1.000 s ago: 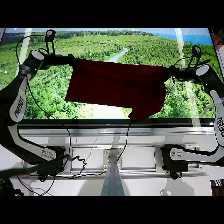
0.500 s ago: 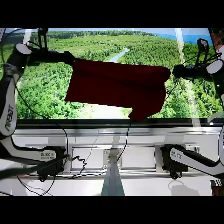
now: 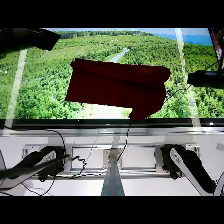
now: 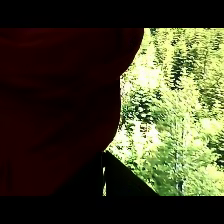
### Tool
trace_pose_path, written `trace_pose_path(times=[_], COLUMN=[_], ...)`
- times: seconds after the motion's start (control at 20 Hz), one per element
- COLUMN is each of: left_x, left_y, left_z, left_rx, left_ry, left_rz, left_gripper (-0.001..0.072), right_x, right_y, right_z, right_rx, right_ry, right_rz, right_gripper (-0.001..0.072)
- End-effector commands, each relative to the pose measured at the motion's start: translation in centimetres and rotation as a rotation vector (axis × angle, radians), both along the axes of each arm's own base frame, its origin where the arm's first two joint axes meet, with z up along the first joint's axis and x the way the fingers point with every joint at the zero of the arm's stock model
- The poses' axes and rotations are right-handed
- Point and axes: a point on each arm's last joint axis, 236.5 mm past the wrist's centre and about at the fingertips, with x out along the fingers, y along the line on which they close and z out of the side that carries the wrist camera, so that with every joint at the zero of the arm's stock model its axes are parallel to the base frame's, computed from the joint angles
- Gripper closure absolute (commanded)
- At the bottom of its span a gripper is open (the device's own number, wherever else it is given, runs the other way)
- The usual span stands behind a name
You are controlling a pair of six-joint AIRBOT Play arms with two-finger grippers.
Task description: Fold the clothes and pants, and hang the long-sleeved shirts on hangers.
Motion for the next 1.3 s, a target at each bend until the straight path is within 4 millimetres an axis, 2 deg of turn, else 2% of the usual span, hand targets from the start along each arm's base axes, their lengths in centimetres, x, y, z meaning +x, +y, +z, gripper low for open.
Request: trace_pose_path(times=[0.0, 0.2, 0.35, 0.5, 0.65, 0.8, 0.85, 0.95, 1.15, 1.25], left_x=[-3.8, -6.2, -7.2, -7.6, -7.6, -7.6, -7.6, -7.6, -7.6, -7.6], left_y=[-0.3, -0.4, -0.5, -0.5, -0.5, -0.6, -0.6, -0.6, -0.5, -0.5], left_z=[5.4, 8.2, 9.2, 9.6, 9.6, 9.6, 9.6, 9.6, 9.6, 9.6], left_rx=[0.01, 0.016, 0.017, 0.019, 0.018, 0.018, 0.018, 0.017, 0.018, 0.018], left_ry=[-0.132, -0.207, -0.235, -0.246, -0.247, -0.247, -0.247, -0.247, -0.247, -0.247], left_rz=[0.001, 0.001, 0.001, 0.001, 0.001, 0.0, 0.0, 0.0, 0.001, 0.001], left_gripper=[0.0012, 0.0012, 0.0012, 0.0013, 0.0013, 0.0013, 0.0013, 0.0013, 0.0013, 0.0013], right_x=[-5.4, -10.4, -12.6, -13.9, -14.5, -14.5, -13.7, -12.0, -10.6, -9.5], right_y=[-1.1, -2.8, -2.2, -1.8, -1.7, -1.0, -0.2, 0.8, 0.5, 1.8], right_z=[3.4, 6.0, 7.6, 7.5, 3.9, -1.7, -3.4, -6.3, -12.9, -14.5], right_rx=[-0.07, -0.148, -0.156, -0.15, -0.166, -0.16, -0.157, -0.109, 0.014, 0.132], right_ry=[-0.043, -0.107, -0.182, -0.172, -0.024, 0.121, 0.12, 0.103, 0.211, 0.261], right_rz=[-0.081, -0.185, -0.189, -0.186, -0.132, -0.036, 0.031, 0.057, -0.057, -0.072], right_gripper=[0.0697, 0.0697, 0.0697, 0.0698, 0.0699, 0.07, 0.07, 0.0701, 0.0701, 0.0701])
